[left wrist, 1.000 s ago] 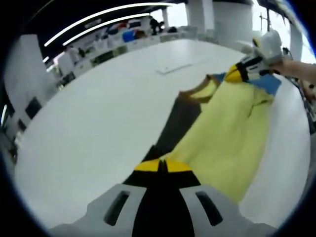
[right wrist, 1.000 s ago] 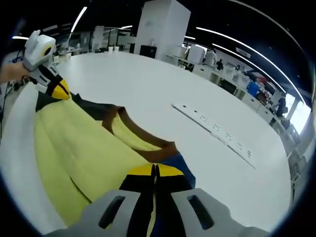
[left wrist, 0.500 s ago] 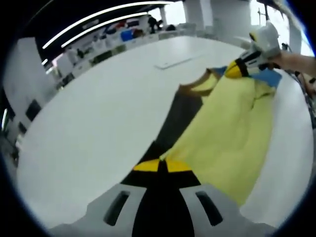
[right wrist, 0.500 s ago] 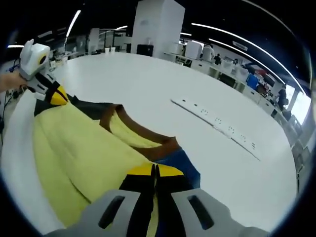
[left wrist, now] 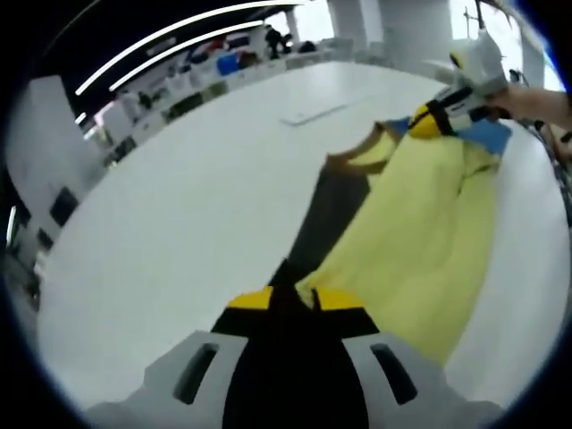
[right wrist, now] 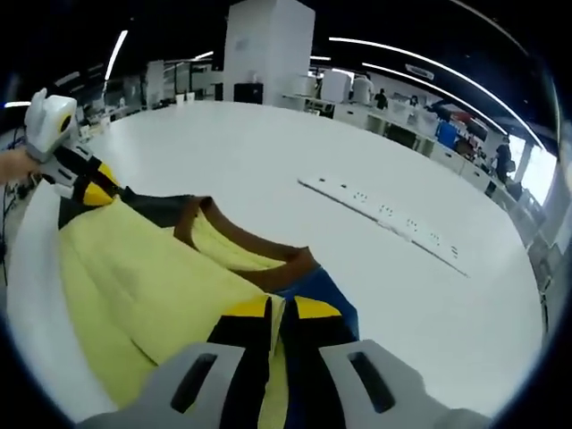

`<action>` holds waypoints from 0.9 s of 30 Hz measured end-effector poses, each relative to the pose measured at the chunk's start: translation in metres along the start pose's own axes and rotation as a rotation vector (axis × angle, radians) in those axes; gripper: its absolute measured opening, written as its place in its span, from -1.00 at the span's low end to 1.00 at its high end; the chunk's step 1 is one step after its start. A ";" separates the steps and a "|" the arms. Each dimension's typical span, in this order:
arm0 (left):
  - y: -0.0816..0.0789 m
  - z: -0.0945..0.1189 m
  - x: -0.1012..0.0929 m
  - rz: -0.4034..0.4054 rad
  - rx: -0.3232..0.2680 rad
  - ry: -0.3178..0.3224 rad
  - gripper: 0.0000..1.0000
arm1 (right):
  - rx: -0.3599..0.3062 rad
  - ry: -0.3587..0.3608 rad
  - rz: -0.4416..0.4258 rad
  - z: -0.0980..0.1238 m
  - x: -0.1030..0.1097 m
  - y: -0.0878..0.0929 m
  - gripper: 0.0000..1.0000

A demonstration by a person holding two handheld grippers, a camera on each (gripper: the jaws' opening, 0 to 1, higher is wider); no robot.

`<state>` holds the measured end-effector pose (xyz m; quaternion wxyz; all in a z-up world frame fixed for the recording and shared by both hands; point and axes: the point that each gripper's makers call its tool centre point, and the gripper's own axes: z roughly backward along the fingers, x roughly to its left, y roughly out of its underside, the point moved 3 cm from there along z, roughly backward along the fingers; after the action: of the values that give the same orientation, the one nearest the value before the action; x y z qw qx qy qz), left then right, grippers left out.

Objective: Fold the garment on the visible template until the final outline fits inside the template.

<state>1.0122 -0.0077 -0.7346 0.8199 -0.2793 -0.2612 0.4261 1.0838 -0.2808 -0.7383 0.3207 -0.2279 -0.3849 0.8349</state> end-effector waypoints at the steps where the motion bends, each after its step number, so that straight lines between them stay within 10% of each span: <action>1: -0.001 0.001 0.001 -0.002 -0.001 -0.001 -0.65 | -0.010 0.004 -0.005 0.003 -0.001 -0.004 -0.71; 11: -0.041 0.046 0.000 -0.051 -0.146 -0.046 -0.23 | -0.123 0.046 -0.041 0.045 -0.012 -0.034 -0.59; 22: -0.048 0.091 -0.034 -0.163 -0.155 0.019 0.03 | -0.248 0.010 -0.070 0.088 -0.002 -0.062 -0.19; 27: -0.038 0.101 -0.053 -0.190 -0.118 0.086 0.22 | -0.199 -0.019 0.018 0.103 0.014 -0.052 0.25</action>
<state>0.9396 -0.0473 -0.6477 0.8491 -0.3191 -0.2756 0.3180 1.0283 -0.2958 -0.6379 0.2853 -0.2543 -0.4670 0.7973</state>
